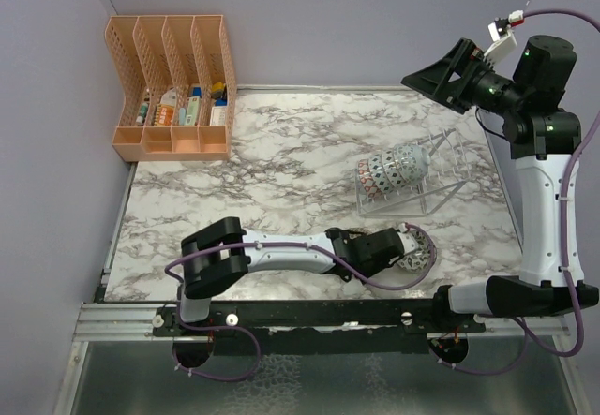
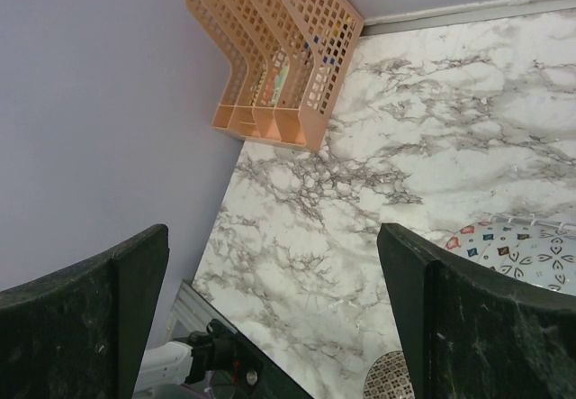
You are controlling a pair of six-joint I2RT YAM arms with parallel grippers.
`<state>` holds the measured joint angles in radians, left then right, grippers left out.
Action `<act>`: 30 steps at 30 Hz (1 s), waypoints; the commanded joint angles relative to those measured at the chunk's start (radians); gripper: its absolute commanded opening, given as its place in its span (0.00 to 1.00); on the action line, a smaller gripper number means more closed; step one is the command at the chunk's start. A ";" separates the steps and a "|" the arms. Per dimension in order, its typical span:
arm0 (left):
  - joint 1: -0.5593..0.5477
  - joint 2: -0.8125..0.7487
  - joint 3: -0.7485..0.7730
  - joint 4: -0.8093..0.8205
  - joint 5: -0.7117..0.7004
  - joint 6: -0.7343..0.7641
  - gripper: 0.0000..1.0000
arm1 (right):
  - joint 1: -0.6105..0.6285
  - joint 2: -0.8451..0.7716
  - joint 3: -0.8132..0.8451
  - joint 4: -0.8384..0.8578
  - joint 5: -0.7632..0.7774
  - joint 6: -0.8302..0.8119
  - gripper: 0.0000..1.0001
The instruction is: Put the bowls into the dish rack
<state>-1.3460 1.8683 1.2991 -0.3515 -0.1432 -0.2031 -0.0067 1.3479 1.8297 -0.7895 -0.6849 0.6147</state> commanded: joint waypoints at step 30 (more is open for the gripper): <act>0.478 -0.122 0.306 0.907 0.856 -1.061 0.00 | -0.003 0.023 0.135 0.401 -0.108 0.381 1.00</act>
<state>-0.8791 1.6901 1.6096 0.0883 0.6163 -0.9306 -0.0067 1.3674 1.9411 -0.4637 -0.7563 0.9489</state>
